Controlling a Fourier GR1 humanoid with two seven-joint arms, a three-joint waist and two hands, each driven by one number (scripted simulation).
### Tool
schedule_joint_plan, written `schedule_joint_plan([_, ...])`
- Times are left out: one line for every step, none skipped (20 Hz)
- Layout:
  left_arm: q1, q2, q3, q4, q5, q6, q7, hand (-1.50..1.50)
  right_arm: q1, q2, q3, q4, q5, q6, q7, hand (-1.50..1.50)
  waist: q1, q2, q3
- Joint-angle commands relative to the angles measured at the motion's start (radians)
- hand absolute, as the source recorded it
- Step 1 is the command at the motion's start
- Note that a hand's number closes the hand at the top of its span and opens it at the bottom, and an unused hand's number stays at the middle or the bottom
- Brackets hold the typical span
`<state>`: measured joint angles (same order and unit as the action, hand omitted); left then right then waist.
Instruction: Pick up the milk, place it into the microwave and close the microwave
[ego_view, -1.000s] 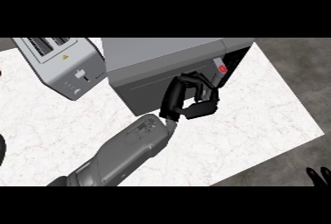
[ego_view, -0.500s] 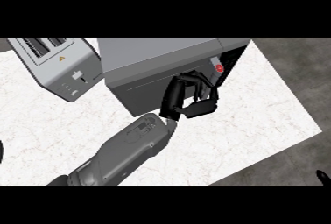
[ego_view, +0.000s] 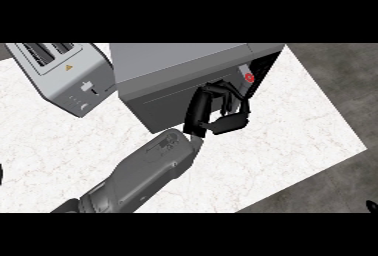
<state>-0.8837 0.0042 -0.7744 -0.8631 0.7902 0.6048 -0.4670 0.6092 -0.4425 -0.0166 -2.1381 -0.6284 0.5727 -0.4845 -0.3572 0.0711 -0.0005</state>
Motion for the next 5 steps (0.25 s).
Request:
schedule_joint_plan([-0.084, -0.004, 0.032, 0.086, 0.022, -0.035, 0.007, 1.50, 0.010, -0.010, -0.001, -0.010, -0.017, 0.016, 0.001, -1.50, -0.012, 0.017, 0.000])
schedule_joint_plan([-0.094, -0.004, 0.039, 0.088, 0.031, -0.030, 0.016, 1.50, 0.014, -0.014, -0.005, -0.003, -0.018, 0.021, 0.001, -1.50, -0.014, 0.015, 0.002])
schedule_joint_plan([-0.090, -0.004, 0.036, 0.089, 0.033, -0.030, 0.012, 1.50, 0.014, -0.018, -0.010, -0.019, -0.023, 0.020, 0.002, -1.50, -0.021, 0.016, 0.000])
schedule_joint_plan([-0.092, -0.004, 0.028, 0.094, 0.033, -0.036, 0.014, 1.50, 0.016, -0.030, -0.017, -0.011, -0.026, 0.029, 0.006, -1.50, -0.014, 0.016, 0.002])
schedule_joint_plan([-0.076, -0.004, 0.027, 0.099, 0.036, -0.033, -0.004, 1.50, 0.023, -0.024, -0.011, -0.019, -0.024, 0.034, 0.000, -1.50, -0.017, 0.013, 0.001])
